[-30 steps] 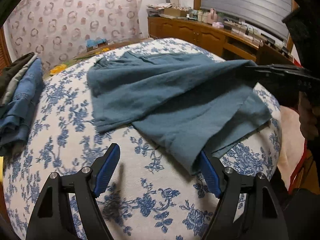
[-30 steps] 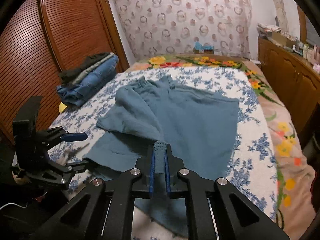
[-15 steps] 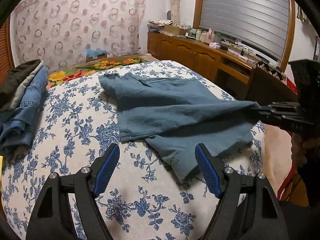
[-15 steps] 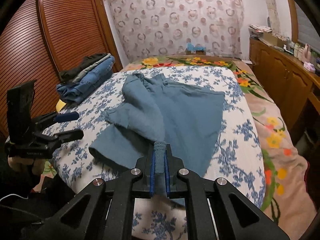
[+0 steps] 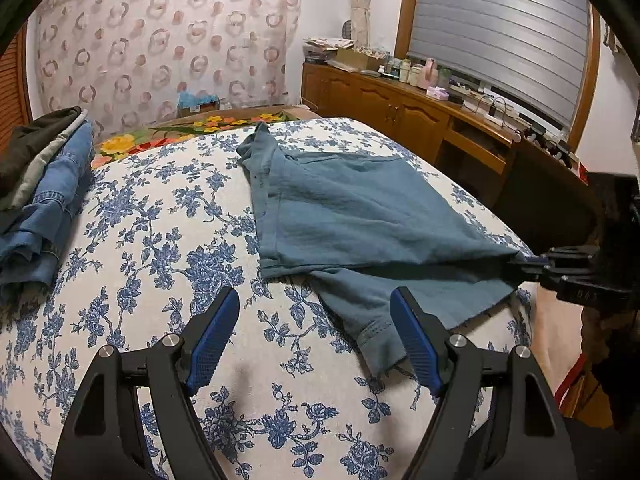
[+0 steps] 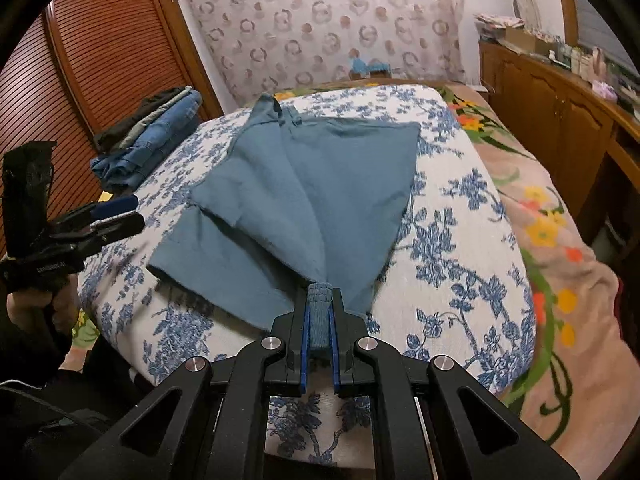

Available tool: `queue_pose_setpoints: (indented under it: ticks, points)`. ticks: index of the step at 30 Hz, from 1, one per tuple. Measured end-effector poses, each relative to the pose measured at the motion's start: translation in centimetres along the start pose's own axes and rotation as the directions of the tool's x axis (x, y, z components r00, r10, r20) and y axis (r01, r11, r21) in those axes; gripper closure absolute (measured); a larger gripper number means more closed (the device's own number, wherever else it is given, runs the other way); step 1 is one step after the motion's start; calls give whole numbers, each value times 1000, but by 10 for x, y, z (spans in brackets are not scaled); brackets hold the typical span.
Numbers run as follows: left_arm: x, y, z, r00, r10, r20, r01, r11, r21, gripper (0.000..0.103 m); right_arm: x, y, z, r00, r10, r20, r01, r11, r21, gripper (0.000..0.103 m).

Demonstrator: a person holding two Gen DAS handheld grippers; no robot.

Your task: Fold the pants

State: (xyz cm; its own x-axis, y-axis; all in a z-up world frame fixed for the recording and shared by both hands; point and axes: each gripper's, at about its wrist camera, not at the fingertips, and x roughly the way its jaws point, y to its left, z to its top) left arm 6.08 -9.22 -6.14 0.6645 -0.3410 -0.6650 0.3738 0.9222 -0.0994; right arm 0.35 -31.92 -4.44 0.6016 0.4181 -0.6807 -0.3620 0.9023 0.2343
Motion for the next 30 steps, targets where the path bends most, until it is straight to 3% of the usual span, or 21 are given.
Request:
queue_pose_setpoints:
  ticks: [6, 8, 15, 18, 22, 30]
  points:
    - [-4, 4, 3, 999, 21, 39, -20, 1000, -21, 24, -3, -2, -1, 1000, -6, 10, 6, 1000, 7, 95]
    - [-6, 6, 3, 998, 29, 54, -28, 999, -31, 24, -6, -2, -1, 1000, -16, 13, 16, 1000, 6, 87]
    - [-15, 14, 5, 996, 48, 80, -44, 998, -46, 24, -28, -3, 3, 997, -50, 58, 51, 999, -19, 78]
    - [-16, 20, 6, 995, 55, 86, -51, 997, -54, 24, -29, 3, 9, 996, -55, 75, 60, 997, -54, 69]
    - [-14, 27, 8, 994, 67, 85, -62, 996, -59, 24, -17, 14, 21, 996, -42, 76, 49, 994, -94, 63]
    - [-13, 46, 7, 991, 101, 85, -94, 993, -77, 24, 30, 44, 51, 998, 45, 47, -35, 980, -198, 62]
